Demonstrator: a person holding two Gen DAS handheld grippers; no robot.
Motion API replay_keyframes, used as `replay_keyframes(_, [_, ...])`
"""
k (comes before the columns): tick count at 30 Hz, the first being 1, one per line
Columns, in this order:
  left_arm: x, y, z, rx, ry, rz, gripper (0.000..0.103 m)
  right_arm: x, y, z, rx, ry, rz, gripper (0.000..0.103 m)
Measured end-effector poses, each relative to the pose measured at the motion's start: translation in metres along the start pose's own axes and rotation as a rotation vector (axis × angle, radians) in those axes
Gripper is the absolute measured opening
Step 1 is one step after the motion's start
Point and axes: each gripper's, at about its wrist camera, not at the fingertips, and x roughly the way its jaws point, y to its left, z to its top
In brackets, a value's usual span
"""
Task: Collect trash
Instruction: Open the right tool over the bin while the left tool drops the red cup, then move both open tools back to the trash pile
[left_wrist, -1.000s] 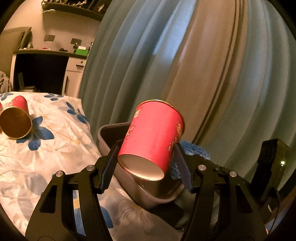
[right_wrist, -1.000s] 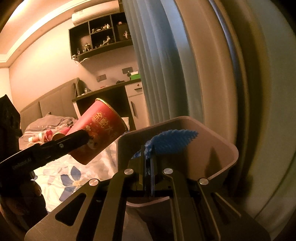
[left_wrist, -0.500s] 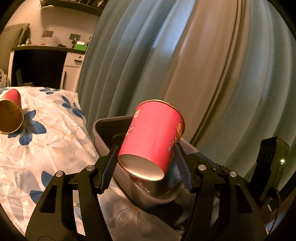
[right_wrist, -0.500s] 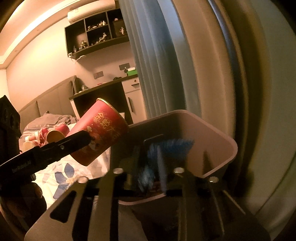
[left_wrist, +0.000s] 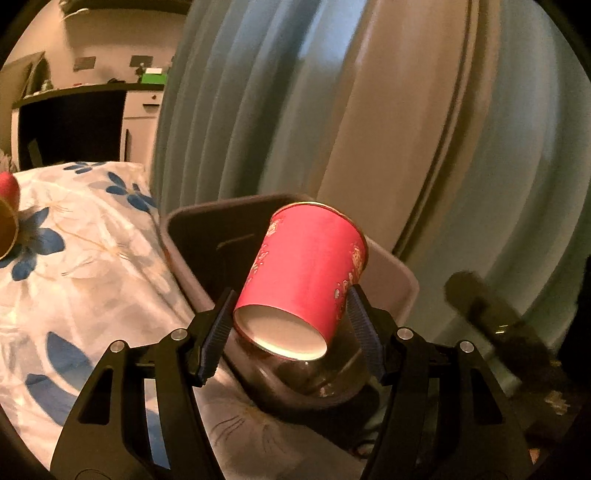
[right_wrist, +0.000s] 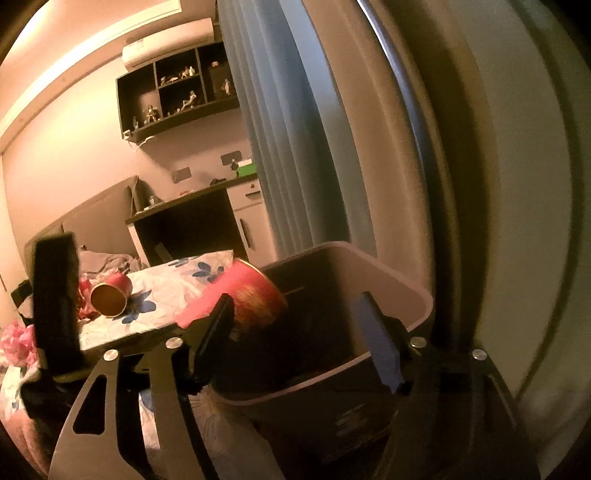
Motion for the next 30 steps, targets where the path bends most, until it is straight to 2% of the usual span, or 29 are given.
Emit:
replay_keyframes(3, [0.009,-0.006,-0.003,0.014,0.022,0.020,0.062,-0.006,0.002,0.001,-0.001,-0.011,-0.006,0.076])
replay_keyframes(8, [0.012,-0.007,-0.005,0.004,0.038,0.021,0.064,-0.011,0.003,0.004,0.008,-0.025,0.003,0.078])
replay_keyframes(11, [0.008,-0.004,-0.005,-0.009,0.030,0.039,0.076,-0.015,0.006,0.005,0.001,-0.030,0.005,0.078])
replay_keyframes(15, [-0.011,0.015,-0.008,-0.080,0.011,0.072,0.083,-0.019,0.014,0.009,-0.014,-0.044,0.016,0.078])
replay_keyframes(18, [-0.036,0.030,-0.013,-0.097,-0.020,0.146,0.087,-0.022,0.024,0.012,-0.030,-0.052,0.028,0.078])
replay_keyframes(23, [-0.092,0.062,-0.027,-0.102,-0.069,0.339,0.089,-0.023,0.049,0.012,-0.036,-0.059,0.081,0.078])
replay_keyframes(30, [-0.191,0.126,-0.053,-0.217,-0.154,0.563,0.093,-0.016,0.111,0.003,-0.086,-0.028,0.197,0.078])
